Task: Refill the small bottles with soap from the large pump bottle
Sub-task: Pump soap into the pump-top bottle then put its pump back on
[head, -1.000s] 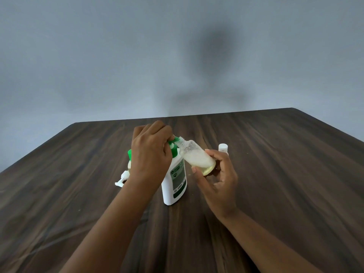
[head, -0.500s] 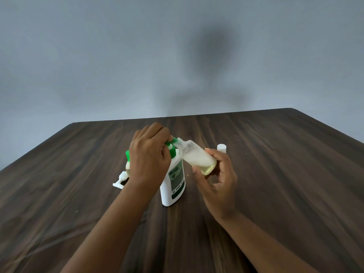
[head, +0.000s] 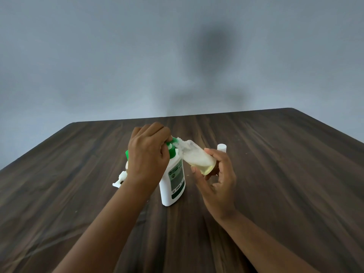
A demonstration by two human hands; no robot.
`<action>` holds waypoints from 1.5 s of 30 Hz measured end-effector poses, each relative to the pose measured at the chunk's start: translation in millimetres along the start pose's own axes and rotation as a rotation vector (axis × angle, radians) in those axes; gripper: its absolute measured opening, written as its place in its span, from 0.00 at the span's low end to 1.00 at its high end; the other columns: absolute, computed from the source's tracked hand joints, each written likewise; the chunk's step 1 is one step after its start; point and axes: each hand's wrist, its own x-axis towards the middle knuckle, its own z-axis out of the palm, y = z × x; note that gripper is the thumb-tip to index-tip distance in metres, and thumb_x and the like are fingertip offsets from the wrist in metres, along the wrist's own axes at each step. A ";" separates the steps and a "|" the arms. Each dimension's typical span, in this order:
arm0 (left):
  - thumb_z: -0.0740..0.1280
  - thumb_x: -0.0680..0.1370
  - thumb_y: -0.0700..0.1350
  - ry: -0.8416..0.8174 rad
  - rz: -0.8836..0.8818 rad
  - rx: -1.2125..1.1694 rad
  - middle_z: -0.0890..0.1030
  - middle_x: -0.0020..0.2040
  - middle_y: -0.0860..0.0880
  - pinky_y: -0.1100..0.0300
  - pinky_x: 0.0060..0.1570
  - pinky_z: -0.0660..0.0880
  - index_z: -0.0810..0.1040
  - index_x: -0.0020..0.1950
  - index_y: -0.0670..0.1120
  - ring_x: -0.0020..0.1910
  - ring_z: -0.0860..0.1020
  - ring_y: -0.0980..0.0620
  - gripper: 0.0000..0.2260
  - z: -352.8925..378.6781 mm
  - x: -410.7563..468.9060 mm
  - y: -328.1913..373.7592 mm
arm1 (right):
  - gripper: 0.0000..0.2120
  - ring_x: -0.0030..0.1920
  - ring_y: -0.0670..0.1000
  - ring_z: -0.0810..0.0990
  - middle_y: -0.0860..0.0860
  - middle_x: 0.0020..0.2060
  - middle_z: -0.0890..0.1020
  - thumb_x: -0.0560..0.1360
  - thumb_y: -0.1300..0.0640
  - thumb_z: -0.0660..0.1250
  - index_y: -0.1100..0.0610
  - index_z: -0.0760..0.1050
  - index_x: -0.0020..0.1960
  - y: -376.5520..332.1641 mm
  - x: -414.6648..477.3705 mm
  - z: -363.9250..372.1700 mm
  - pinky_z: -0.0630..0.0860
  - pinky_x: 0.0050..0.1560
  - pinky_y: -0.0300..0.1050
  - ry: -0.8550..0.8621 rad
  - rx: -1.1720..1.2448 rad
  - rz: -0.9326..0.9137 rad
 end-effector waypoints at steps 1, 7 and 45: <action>0.56 0.66 0.33 0.008 -0.009 -0.002 0.76 0.32 0.48 0.56 0.37 0.66 0.74 0.32 0.40 0.32 0.72 0.48 0.09 0.7 -3.2 -0.2 | 0.18 0.53 0.44 0.78 0.45 0.53 0.75 0.74 0.52 0.70 0.54 0.70 0.61 0.3 -0.5 -0.1 0.76 0.44 0.29 -0.002 -0.003 -0.003; 0.56 0.68 0.35 -0.003 0.004 0.025 0.79 0.35 0.49 0.57 0.39 0.66 0.77 0.35 0.42 0.34 0.72 0.51 0.10 -4.9 0.8 2.9 | 0.18 0.54 0.46 0.79 0.45 0.53 0.76 0.73 0.52 0.71 0.54 0.70 0.60 0.6 0.2 -0.2 0.78 0.45 0.32 -0.005 0.007 0.000; 0.57 0.71 0.36 0.039 -0.010 0.068 0.82 0.39 0.50 0.65 0.45 0.62 0.79 0.38 0.42 0.37 0.77 0.51 0.11 -3.7 -11.1 3.7 | 0.18 0.53 0.52 0.80 0.48 0.53 0.77 0.73 0.50 0.72 0.54 0.71 0.59 1.7 0.2 -0.7 0.81 0.44 0.37 -0.008 0.011 -0.030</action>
